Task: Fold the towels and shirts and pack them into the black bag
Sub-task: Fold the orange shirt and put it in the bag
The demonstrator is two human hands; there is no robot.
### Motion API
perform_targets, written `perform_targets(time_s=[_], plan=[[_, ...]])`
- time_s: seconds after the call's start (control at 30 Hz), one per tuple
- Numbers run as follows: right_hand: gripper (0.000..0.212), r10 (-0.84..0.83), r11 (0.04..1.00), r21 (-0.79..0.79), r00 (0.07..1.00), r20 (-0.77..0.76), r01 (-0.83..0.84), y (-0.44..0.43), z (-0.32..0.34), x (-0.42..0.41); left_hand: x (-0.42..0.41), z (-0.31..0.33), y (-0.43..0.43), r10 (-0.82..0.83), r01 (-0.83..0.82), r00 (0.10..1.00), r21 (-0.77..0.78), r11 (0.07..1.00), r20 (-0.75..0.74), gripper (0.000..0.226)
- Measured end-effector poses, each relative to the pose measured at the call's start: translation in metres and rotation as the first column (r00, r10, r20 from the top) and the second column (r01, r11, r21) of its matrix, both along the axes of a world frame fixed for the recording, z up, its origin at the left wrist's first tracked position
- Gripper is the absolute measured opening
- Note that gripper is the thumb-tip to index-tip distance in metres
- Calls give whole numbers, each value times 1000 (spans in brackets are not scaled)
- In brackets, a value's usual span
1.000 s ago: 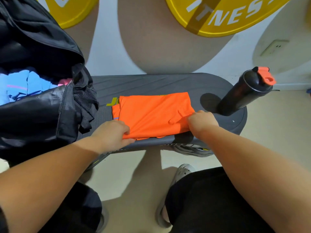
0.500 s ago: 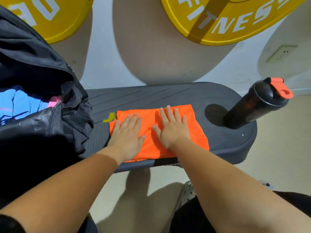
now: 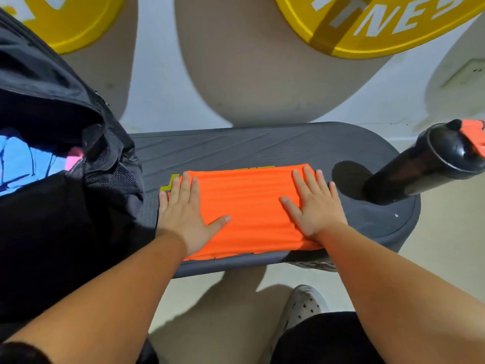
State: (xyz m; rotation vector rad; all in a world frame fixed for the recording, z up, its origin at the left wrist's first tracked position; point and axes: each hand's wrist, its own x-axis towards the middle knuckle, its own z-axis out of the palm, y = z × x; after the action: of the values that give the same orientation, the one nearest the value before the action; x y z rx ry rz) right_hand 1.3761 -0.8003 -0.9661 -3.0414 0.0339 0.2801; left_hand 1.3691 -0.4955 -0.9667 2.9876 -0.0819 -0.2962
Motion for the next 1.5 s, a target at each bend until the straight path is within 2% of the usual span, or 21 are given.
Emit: perform_targets(time_s=[0.13, 0.2, 0.27, 0.33, 0.4, 0.47, 0.53, 0.63, 0.8, 0.9, 1.03, 1.13, 1.2, 1.3, 1.37, 1.43, 1.5], plan=[[84, -25, 1000, -11, 999, -28, 24, 5, 6, 3, 2, 1, 0, -6, 6, 1000, -27, 1000, 4, 107], [83, -66, 998, 8, 996, 64, 66, 22, 14, 6, 1, 6, 2, 13, -7, 998, -105, 994, 58, 95], [80, -17, 1000, 24, 985, 170, 13, 49, 24, 8, 0, 11, 8, 87, -60, 985, -172, 983, 150, 82], [81, 89, 994, 48, 979, 186, -99, 81, 29, 8, 0, 19, 14, 199, -162, 958, -186, 969, 204, 71], [83, 161, 982, 71, 976, 148, -172, 105, 27, 2, 2, 22, 20, 308, -270, 937, -217, 938, 163, 57], [83, 198, 976, 71, 976, 87, -205, 114, 18, -7, 4, 23, 24, 379, -352, 923, -255, 901, 64, 53], [84, 209, 977, 42, 977, 34, -211, 111, 7, -13, 2, 25, 23, 415, -405, 910, -252, 879, -16, 64], [86, 205, 979, 10, 979, 12, -205, 105, -1, -16, 2, 27, 15, 421, -417, 907, -223, 881, -34, 75], [86, 210, 977, 20, 977, 36, -211, 106, 1, -17, 4, 30, 3, 405, -397, 914, -277, 875, -29, 43], [85, 203, 978, 37, 978, 47, -205, 105, 0, -18, 7, 35, 3, 409, -403, 911, -309, 861, -50, 15], [85, 201, 978, 49, 978, 54, -203, 105, -1, -17, 11, 34, 5, 371, -381, 924, -296, 876, -94, 13], [85, 200, 977, 57, 978, 59, -204, 104, -2, -17, 8, 32, 4, 396, -400, 914, -380, 834, -93, 13], [85, 199, 977, 61, 978, 61, -203, 104, -1, -17, 6, 31, 5, 449, -445, 886, -475, 759, -112, 15], [84, 196, 977, 72, 979, 60, -200, 104, 0, -16, 7, 34, 9, 554, -558, 797, -647, 520, -241, 24], [84, 196, 977, 71, 979, 58, -200, 104, 0, -17, 4, 39, 8, 561, -588, 765, -700, 405, -317, 37], [84, 197, 977, 71, 979, 59, -201, 104, 0, -17, -1, 41, 8, 504, -561, 788, -749, 352, -353, 59], [84, 197, 977, 69, 979, 53, -201, 104, 0, -17, -9, 40, 11, 395, -479, 856, -797, 367, -333, 79]])
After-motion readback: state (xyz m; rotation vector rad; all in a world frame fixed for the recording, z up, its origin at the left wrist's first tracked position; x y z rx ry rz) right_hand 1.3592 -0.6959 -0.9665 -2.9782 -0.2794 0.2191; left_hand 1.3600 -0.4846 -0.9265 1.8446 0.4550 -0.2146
